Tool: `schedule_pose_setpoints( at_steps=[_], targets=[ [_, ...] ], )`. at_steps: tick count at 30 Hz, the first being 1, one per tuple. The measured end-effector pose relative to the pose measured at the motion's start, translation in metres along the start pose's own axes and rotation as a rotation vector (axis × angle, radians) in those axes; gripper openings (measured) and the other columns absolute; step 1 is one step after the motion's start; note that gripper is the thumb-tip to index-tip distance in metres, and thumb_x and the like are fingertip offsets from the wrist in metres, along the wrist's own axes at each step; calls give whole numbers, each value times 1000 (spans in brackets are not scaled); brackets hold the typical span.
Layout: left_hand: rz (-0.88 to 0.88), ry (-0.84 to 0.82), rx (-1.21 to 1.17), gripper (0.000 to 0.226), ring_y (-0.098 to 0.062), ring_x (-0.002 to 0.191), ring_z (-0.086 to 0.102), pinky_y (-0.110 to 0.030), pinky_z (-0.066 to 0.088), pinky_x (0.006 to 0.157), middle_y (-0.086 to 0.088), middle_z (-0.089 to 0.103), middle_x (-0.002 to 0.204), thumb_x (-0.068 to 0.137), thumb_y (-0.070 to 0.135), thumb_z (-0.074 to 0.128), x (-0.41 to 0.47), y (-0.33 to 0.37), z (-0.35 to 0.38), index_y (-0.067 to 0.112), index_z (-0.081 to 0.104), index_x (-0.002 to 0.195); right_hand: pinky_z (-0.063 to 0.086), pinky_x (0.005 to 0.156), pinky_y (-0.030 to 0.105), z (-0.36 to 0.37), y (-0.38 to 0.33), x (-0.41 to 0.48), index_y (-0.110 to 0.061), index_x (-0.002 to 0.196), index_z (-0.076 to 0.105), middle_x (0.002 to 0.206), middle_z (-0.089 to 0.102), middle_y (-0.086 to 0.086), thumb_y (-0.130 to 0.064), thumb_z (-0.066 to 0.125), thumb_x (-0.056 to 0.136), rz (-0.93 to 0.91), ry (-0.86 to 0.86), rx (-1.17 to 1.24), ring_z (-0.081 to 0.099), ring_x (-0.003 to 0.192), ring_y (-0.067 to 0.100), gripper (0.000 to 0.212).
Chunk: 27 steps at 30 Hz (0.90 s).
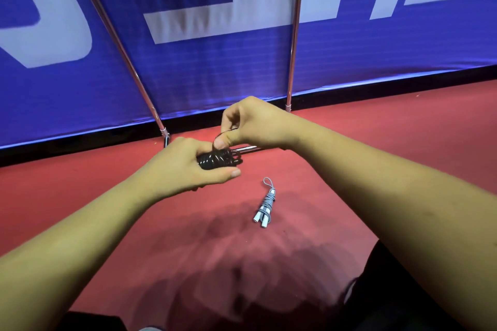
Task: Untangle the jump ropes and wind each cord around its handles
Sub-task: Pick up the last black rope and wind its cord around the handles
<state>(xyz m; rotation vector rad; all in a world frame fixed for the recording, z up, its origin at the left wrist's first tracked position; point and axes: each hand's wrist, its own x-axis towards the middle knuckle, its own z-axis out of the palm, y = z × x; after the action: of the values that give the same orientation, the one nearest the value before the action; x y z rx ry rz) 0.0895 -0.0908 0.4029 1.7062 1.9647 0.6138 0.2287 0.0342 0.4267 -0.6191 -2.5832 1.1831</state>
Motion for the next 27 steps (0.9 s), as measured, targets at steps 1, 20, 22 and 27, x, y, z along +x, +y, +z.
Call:
schedule_pose_setpoints(
  at_steps=[1,20,22,27],
  targets=[
    [-11,12,-66,38,-12,36,48,-21,36,39,2,54,43,72,51,79,-1,2,0,16,63,68,28,40,13,-2,1,-2,-3,78,65,48,47,-13,-28,78,81,25,-1,68,35,39,3,28],
    [-176,305,-686,26,-23,50,50,-39,47,54,-10,55,61,85,27,75,12,-10,-8,30,66,108,32,44,20,13,1,0,-12,86,69,57,41,4,-20,50,99,141,-43,39,36,52,18,25],
    [-154,288,-507,25,-24,51,52,-40,50,52,-8,56,60,84,25,76,12,-17,-10,28,66,107,35,46,23,11,2,-2,-14,87,67,60,44,3,-15,47,99,140,-79,-4,39,53,20,23],
    [-218,192,-64,25,-11,38,51,-21,38,37,-2,64,60,79,29,77,15,-31,-7,35,61,98,32,47,22,18,-4,-1,-8,79,64,62,50,3,-21,55,97,103,-143,-407,45,58,18,24]
  ],
)
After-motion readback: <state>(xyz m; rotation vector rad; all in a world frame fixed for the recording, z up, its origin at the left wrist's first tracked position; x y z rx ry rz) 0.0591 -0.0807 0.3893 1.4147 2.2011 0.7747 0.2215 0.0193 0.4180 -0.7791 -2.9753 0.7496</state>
